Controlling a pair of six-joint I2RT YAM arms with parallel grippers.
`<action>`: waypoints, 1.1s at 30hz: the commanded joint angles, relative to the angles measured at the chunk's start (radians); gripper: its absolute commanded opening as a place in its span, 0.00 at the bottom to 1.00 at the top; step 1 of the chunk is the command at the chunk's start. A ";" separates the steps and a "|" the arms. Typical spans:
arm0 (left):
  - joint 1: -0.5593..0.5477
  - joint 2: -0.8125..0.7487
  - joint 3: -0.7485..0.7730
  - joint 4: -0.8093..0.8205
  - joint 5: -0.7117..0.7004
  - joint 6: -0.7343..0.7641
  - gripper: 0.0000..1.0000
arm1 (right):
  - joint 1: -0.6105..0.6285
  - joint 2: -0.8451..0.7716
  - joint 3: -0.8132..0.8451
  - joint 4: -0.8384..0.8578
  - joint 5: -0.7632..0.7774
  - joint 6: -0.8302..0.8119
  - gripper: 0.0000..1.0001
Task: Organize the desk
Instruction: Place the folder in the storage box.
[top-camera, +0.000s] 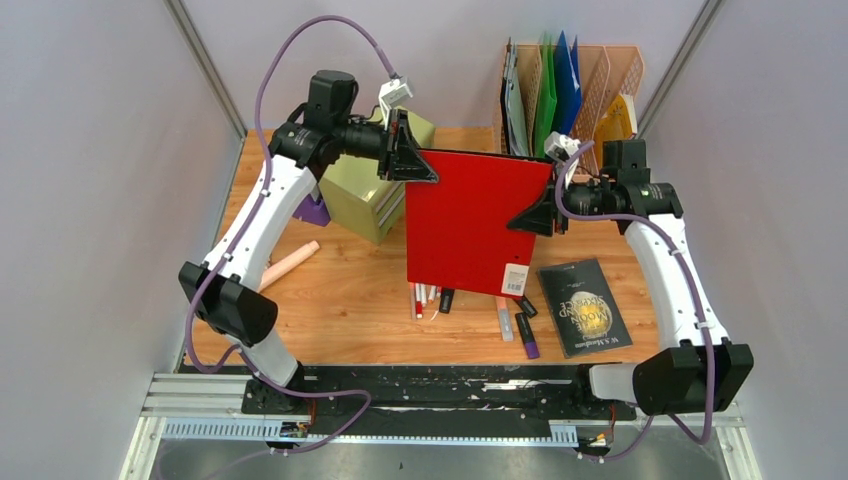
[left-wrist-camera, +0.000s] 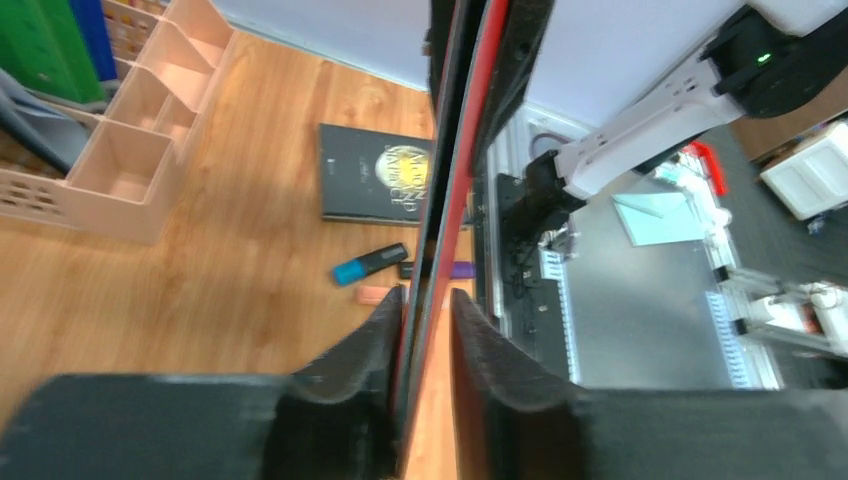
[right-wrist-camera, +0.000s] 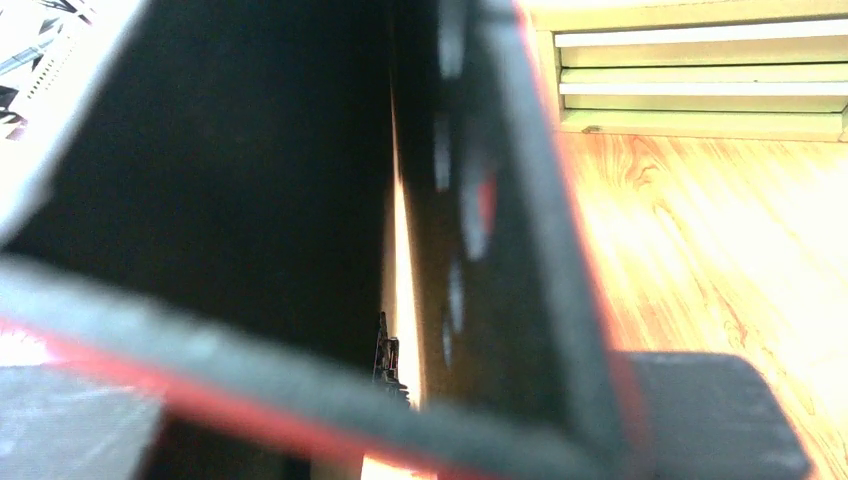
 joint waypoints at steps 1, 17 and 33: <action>0.035 0.014 0.051 -0.003 -0.052 -0.005 0.44 | -0.006 -0.043 0.048 0.021 0.025 0.000 0.00; 0.092 -0.071 -0.060 0.049 -0.407 -0.056 1.00 | -0.046 -0.113 0.244 0.339 0.603 0.339 0.00; 0.092 -0.150 -0.119 0.075 -0.471 -0.022 1.00 | -0.210 0.107 0.779 0.453 1.012 0.419 0.00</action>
